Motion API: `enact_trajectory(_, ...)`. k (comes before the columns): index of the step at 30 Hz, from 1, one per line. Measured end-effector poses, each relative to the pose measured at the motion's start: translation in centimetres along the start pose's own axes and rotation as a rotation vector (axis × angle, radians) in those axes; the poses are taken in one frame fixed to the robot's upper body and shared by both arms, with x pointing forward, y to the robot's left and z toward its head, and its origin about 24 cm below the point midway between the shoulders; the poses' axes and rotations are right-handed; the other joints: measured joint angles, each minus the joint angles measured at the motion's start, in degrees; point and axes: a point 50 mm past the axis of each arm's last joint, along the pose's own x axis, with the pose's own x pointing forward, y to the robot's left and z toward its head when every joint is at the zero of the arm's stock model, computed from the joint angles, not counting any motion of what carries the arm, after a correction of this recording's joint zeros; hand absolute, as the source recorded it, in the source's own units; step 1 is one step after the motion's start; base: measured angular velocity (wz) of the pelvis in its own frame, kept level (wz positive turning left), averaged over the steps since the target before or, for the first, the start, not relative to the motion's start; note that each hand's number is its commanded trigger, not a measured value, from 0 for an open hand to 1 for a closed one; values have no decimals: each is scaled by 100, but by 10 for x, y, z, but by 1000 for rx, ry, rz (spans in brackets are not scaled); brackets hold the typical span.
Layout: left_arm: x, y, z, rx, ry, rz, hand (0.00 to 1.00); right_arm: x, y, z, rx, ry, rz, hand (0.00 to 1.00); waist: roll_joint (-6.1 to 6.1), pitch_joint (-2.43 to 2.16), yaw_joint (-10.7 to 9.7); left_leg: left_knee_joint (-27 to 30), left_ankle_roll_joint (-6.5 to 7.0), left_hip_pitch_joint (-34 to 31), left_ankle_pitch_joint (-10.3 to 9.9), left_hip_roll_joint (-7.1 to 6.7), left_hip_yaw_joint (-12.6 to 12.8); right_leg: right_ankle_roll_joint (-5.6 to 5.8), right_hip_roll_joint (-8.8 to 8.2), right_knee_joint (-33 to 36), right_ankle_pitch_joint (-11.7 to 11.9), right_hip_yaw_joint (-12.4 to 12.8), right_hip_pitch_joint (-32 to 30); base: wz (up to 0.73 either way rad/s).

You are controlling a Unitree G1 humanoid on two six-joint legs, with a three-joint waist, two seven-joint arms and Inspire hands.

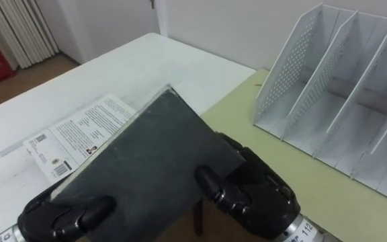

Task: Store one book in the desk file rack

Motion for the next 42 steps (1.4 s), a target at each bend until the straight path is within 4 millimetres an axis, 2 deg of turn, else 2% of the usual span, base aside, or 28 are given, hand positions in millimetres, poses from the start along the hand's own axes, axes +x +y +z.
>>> enact_trajectory(13,1,0,0,-9,6,-3,100,0,0,0,3,-5,0,100,-1,-2,-7,-4,-1,9,-1,3,-2,-1,4,0,1,-4,7,0)
enact_trajectory(15,1,0,0,-8,5,-5,13,0,0,0,3,-5,0,100,-2,-2,-14,0,-1,9,-1,4,-6,-1,2,0,1,-4,10,0)
enact_trajectory(16,1,0,0,-8,5,-5,0,1,0,-1,3,-6,1,100,-1,-2,-11,4,-1,8,-1,4,-17,-1,1,-1,1,-2,13,0)
enact_trajectory(24,1,2,-3,28,19,62,0,0,-1,3,-12,-29,-25,100,-19,4,-50,0,0,9,0,-6,-28,0,-1,-6,1,-6,20,0)
enact_trajectory(30,-11,8,-16,21,49,203,0,-2,-7,13,-89,-39,-105,100,-110,50,-219,-18,-2,14,0,-32,-6,-2,19,-12,0,16,8,-1)
enact_trajectory(33,-26,15,-38,-24,96,328,0,-3,-9,23,-167,-44,-180,100,-160,65,-306,-27,-2,26,0,-30,34,-3,21,-19,1,31,3,-5)
enact_trajectory(35,-34,17,-55,-51,135,413,0,-4,-12,30,-234,-60,-251,100,-231,48,-352,-42,-4,43,-1,-13,114,-7,35,-19,4,104,-17,-14)
enact_trajectory(37,-36,15,-62,-51,158,440,0,-4,-12,35,-295,-65,-305,100,-267,26,-356,-45,-7,29,-3,-4,154,-12,43,-8,10,146,-54,-12)
enact_trajectory(42,-39,13,-91,-67,223,529,0,8,-4,44,-532,-59,-402,100,-263,27,-466,-111,-12,124,-4,10,226,-14,69,6,20,235,-72,-10)
